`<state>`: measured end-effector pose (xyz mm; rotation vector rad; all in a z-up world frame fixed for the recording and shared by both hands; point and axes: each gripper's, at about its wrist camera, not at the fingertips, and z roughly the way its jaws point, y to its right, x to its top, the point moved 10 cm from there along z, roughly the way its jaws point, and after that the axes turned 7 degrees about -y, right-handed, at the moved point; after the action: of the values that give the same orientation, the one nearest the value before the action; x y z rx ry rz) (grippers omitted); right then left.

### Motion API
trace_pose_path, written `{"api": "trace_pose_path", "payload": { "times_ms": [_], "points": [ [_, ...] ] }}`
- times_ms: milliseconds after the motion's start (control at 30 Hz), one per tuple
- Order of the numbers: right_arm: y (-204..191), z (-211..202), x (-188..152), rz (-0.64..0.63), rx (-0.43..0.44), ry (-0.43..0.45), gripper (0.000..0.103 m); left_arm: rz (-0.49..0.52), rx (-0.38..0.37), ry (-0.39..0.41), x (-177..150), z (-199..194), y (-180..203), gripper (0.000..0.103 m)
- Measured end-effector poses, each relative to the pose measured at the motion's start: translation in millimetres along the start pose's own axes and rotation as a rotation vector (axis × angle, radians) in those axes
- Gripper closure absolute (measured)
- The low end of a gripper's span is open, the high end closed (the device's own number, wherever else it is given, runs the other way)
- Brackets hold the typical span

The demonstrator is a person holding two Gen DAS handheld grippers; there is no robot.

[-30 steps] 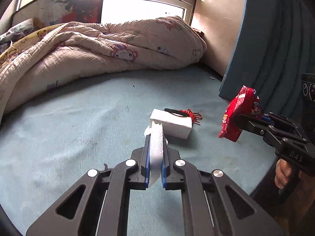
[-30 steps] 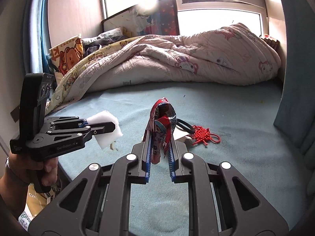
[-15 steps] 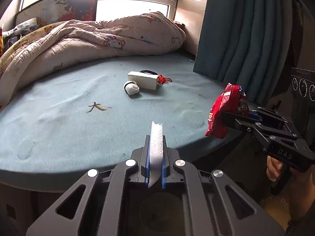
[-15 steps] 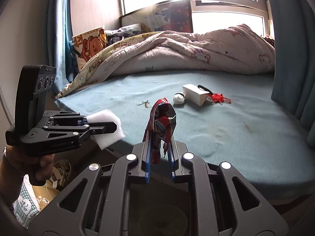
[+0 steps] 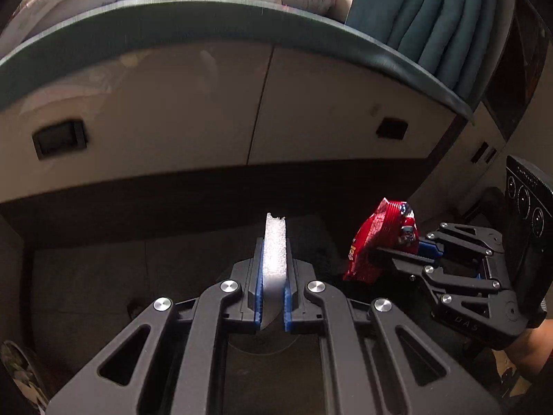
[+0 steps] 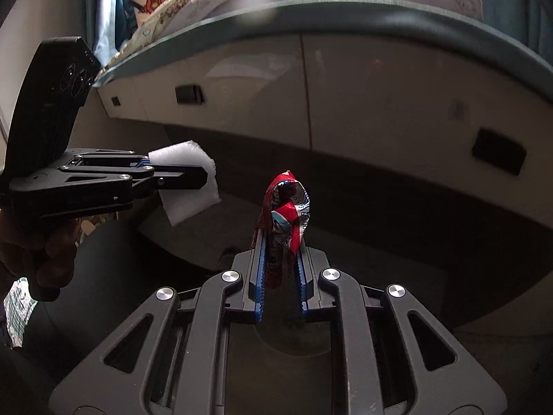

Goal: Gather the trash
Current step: 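Carry wrapper and foam sheet over the white bin and open both tools to drop them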

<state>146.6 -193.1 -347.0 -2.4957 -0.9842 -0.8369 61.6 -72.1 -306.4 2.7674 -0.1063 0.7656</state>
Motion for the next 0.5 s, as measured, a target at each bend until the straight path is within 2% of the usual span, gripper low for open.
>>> {"api": "trace_pose_path", "payload": {
  "times_ms": [167, 267, 400, 500],
  "points": [
    [7, 40, -43, 0.017, -0.020, -0.079, 0.089, -0.071, -0.023, -0.134, -48, 62, -9, 0.096],
    [15, 48, -44, 0.050, -0.017, -0.095, 0.089, -0.067, 0.008, -0.211, -70, 98, -12, 0.096],
    [20, 57, -42, 0.031, -0.037, -0.085, 0.089, -0.032, 0.027, -0.230, -85, 125, -9, 0.096],
    [25, 66, -42, 0.041, -0.053, -0.112, 0.089, 0.020, 0.091, -0.236, -100, 140, -13, 0.096]
  ]
}}
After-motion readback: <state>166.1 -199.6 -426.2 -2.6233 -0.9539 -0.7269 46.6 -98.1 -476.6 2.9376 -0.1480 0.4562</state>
